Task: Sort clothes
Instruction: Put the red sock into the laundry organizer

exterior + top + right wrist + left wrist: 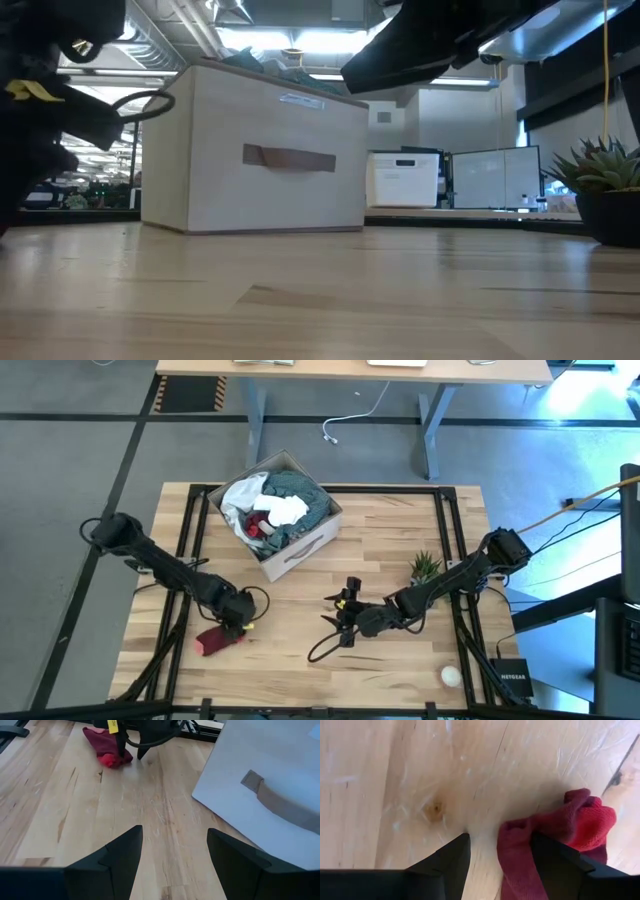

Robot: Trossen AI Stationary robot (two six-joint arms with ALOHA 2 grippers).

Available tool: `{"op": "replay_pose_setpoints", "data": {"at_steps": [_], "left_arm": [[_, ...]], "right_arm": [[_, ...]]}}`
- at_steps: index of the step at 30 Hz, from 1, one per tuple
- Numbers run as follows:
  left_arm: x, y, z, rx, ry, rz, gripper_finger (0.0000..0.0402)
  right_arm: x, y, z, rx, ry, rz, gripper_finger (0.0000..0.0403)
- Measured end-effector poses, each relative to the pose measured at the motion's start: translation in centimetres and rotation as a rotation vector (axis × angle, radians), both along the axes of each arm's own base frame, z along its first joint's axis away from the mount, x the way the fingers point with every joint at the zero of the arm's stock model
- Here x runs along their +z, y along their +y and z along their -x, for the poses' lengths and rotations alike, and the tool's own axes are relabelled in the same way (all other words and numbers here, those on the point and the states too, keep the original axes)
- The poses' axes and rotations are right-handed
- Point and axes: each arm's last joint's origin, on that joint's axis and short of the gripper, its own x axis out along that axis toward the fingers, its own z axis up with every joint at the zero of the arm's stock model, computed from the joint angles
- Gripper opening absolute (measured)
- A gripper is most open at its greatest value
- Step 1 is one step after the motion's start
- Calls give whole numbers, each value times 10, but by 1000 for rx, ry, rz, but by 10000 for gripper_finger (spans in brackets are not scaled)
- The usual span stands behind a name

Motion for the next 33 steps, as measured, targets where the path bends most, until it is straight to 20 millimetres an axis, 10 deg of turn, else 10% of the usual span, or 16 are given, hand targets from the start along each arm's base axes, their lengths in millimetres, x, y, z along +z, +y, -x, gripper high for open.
{"op": "replay_pose_setpoints", "data": {"at_steps": [23, 33], "left_arm": [[15, -10, -30, -162, -402, -79, 10], [131, -6, -61, -287, -801, -183, 3]], "right_arm": [[0, -2, -1, -6, 1, 1, 238], [0, -4, -2, -10, 2, 8, 238]]}}
